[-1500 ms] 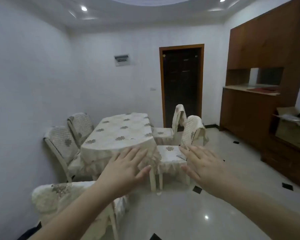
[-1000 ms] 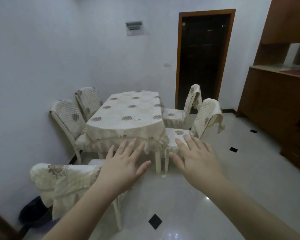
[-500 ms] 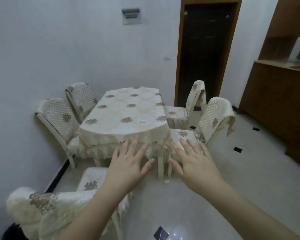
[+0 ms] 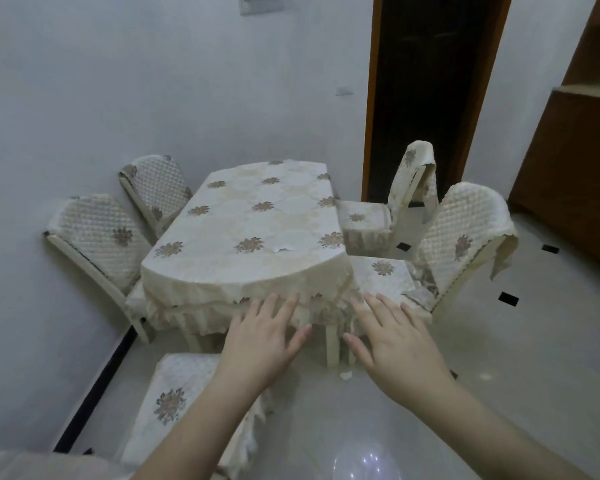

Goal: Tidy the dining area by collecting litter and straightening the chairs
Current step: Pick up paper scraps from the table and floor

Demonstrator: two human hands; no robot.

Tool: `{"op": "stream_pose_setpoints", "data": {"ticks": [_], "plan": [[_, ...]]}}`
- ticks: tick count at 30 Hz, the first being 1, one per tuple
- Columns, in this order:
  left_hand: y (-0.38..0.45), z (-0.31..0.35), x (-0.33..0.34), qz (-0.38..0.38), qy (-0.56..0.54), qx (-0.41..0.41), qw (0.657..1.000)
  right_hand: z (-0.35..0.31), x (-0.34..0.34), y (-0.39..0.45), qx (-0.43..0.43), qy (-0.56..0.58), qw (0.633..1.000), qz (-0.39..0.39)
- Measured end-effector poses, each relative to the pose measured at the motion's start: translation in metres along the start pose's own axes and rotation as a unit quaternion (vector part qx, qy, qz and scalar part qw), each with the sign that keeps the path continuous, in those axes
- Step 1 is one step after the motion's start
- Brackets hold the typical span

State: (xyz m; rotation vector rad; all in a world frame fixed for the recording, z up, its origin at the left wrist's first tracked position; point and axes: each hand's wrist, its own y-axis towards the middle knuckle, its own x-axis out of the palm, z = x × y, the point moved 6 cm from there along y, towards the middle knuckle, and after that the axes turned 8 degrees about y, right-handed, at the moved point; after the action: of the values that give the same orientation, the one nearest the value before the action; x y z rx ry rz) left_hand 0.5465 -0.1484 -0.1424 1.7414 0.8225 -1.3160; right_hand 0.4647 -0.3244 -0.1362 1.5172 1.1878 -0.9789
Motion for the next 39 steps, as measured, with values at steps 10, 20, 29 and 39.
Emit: {"op": "stream_pose_setpoints", "data": {"ticks": [10,20,29,39], "plan": [[0.1,0.001,0.051,-0.03,0.014,-0.061,0.998,0.051,0.042,0.131,-0.062,0.057,0.996,-0.023],[0.179,-0.032,0.108,-0.037,0.006,-0.082,0.996,0.061,0.084,0.227,-0.089,0.044,0.994,-0.051],[0.275,-0.084,0.176,-0.017,0.001,-0.061,0.998,0.051,0.135,0.329,-0.092,0.028,0.993,-0.065],[0.365,-0.113,0.231,0.037,-0.038,0.005,0.999,0.057,0.175,0.415,-0.041,0.042,0.995,-0.081]]}}
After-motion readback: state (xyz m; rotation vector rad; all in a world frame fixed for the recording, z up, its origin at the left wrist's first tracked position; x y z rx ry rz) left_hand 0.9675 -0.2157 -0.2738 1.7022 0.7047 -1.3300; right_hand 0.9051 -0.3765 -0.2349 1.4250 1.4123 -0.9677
